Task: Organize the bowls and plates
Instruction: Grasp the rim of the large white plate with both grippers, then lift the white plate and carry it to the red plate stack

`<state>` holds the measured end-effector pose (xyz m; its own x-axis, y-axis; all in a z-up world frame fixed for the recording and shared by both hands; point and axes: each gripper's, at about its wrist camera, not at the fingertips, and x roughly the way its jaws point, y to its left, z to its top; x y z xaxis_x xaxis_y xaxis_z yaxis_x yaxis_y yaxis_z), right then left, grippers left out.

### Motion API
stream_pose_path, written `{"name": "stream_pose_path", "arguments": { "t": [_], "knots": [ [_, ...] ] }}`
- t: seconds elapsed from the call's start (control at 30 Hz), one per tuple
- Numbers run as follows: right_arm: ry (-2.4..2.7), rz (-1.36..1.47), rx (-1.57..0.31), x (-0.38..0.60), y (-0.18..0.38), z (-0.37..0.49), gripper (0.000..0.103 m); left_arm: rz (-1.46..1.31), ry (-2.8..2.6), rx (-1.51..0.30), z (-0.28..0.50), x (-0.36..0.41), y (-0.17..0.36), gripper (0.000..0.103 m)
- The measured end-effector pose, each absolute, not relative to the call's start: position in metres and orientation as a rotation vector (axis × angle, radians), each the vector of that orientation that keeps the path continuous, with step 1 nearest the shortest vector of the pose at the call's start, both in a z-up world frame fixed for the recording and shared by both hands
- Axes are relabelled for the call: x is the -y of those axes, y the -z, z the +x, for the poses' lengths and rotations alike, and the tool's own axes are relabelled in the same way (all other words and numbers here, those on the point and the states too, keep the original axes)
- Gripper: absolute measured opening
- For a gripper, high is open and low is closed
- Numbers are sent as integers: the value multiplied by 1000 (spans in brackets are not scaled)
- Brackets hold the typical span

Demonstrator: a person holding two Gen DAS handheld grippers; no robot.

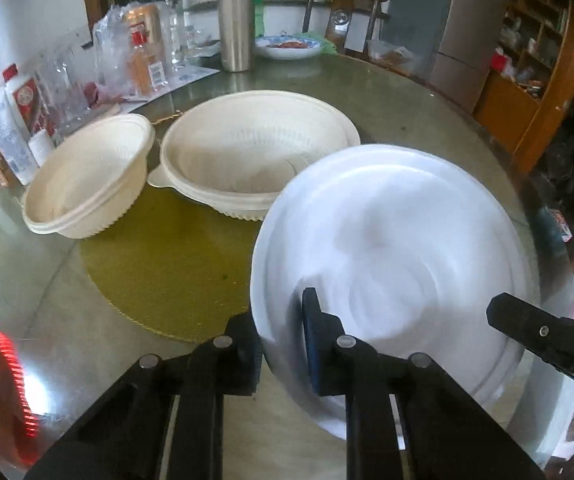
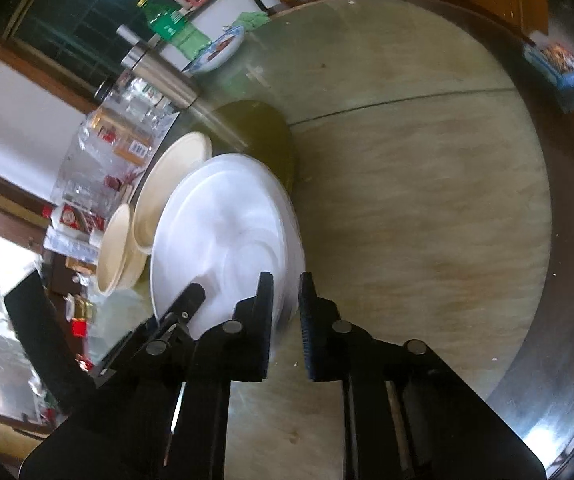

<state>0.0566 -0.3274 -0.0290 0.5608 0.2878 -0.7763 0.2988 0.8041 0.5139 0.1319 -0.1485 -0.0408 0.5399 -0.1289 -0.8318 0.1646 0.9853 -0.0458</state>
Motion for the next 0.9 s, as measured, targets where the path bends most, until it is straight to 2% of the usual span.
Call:
{"name": "stream_pose_path", "arguments": {
  "t": [0.9],
  "knots": [
    [-52,593,-957,289,11,30,10,43,145,-910,94,112,25,16]
  ]
}}
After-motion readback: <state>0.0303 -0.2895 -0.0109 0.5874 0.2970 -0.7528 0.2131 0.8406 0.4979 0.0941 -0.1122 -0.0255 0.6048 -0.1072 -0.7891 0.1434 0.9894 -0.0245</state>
